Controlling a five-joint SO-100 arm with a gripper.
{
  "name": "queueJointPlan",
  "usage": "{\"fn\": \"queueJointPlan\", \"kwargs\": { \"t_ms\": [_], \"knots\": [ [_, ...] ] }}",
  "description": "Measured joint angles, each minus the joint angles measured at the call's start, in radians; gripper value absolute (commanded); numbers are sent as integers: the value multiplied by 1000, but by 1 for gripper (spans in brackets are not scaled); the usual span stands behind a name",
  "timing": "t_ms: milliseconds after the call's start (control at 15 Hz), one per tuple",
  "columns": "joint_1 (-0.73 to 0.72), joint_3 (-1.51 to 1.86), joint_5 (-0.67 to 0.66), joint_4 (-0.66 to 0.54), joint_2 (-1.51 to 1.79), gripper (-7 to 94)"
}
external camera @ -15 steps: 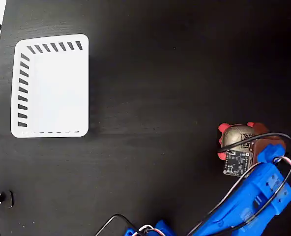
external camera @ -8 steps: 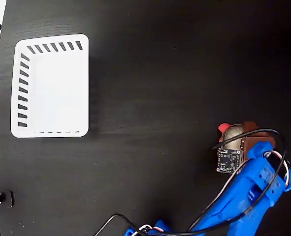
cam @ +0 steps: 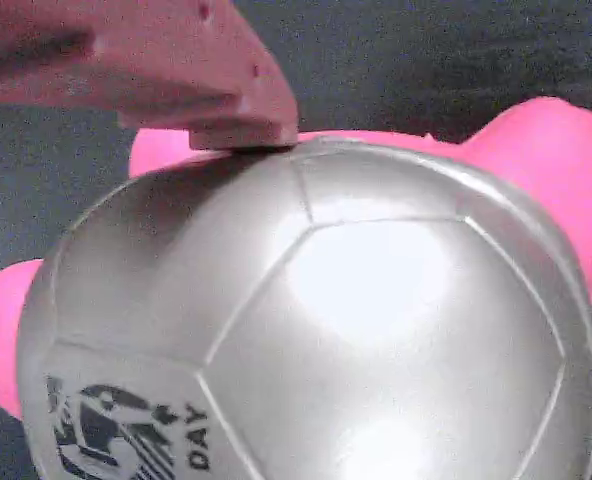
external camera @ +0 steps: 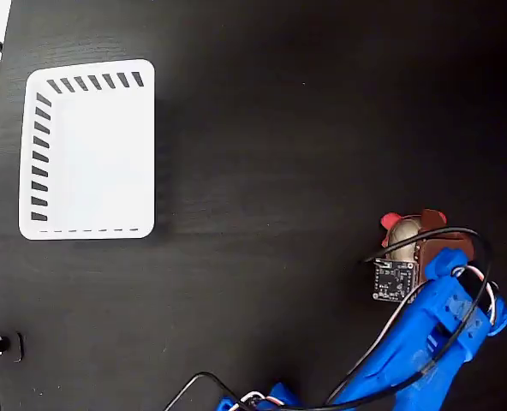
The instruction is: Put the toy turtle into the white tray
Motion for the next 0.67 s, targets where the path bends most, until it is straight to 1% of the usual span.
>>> {"fn": "queueJointPlan", "kwargs": {
  "t_ms": [133,267,400,467,667],
  "knots": [
    [0,8,-5,-6,5,50],
    [0,8,-5,0,5,23],
    [-9,-3,-5,0,5,4],
    [-11,-2,-2,0,5,0],
    [-11,0,5,0,9,0]
  ]
}}
